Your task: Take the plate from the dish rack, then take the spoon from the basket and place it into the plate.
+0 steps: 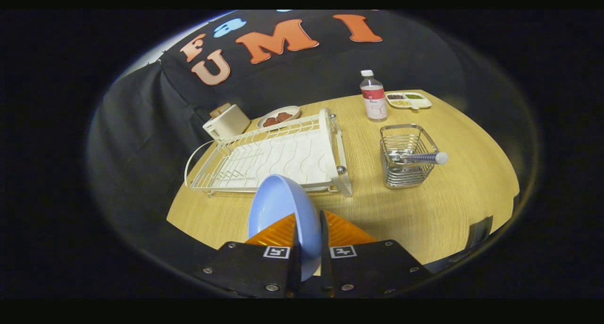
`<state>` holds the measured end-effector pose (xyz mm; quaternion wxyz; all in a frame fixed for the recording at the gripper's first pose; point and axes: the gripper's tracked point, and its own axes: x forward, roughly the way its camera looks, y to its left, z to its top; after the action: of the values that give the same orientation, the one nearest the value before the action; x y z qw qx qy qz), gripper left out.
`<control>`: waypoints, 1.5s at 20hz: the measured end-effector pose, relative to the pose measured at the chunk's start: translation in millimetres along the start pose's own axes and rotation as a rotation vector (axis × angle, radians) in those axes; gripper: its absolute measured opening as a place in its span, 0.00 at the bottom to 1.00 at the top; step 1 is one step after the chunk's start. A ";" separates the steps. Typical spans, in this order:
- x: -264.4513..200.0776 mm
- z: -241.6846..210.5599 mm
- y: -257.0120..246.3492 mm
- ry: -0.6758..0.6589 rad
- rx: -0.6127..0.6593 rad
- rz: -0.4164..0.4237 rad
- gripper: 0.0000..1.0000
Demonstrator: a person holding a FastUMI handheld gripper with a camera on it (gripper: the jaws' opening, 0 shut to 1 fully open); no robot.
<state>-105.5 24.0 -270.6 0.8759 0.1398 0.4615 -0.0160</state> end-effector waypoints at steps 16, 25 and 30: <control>40.7 -35.6 -16.6 -0.109 0.001 -0.007 0.31; 14.3 14.4 -57.9 -0.325 -0.059 -0.116 0.47; -15.5 60.9 -90.7 -0.509 -0.076 -0.220 0.72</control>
<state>-79.7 -80.5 -246.3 0.9613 0.0472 0.2393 -0.1284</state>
